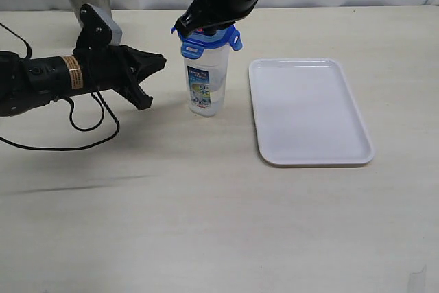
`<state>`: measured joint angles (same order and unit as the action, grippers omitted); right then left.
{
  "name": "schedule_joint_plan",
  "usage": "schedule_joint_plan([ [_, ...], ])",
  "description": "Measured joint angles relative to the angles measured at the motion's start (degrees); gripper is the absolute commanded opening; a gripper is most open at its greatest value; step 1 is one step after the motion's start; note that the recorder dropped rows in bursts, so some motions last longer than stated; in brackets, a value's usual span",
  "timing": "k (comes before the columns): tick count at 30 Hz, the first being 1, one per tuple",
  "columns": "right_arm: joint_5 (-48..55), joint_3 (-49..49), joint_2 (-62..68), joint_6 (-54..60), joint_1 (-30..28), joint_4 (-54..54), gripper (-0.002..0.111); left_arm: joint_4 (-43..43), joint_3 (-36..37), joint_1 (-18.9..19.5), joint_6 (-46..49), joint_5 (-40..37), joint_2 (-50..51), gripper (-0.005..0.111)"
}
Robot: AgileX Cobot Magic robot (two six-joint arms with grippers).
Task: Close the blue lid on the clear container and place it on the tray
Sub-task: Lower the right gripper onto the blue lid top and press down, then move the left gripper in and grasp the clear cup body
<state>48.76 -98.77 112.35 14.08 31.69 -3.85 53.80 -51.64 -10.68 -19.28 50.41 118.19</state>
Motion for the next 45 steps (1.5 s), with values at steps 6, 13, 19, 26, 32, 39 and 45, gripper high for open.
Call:
schedule_joint_plan([
  [6, -0.28, 0.0, 0.48, 0.36, 0.0, -0.08, 0.004, 0.16, 0.0, 0.0, -0.11, 0.89, 0.0, 0.0],
  [13, -0.06, -0.12, 0.48, 0.49, 0.0, -0.08, 0.004, 0.32, 0.0, 0.0, -0.11, 1.82, 0.0, 0.0],
  [19, -0.04, -0.12, 0.48, 0.49, 0.0, -0.08, 0.004, 0.89, 0.0, 0.0, -0.11, 3.02, 0.0, 0.0],
  [26, -0.04, -0.12, 0.48, 0.49, 0.0, -0.08, 0.004, 1.25, 0.0, 0.0, -0.11, 3.5, 0.0, 0.0],
  [32, -0.04, -0.12, 0.48, 1.12, 0.0, -0.08, 0.004, 1.98, 0.0, 0.0, -0.11, 3.71, 0.0, 0.0],
  [39, 0.05, -0.12, 0.48, 1.35, 0.0, -0.08, 0.004, 2.6, 0.0, 0.0, -2.29, 4.57, 0.0, 0.015],
  [45, 0.05, -0.12, 0.48, 1.35, 0.0, -0.08, 0.004, 2.93, 0.0, 0.0, -4.41, 4.7, 0.0, 0.075],
])
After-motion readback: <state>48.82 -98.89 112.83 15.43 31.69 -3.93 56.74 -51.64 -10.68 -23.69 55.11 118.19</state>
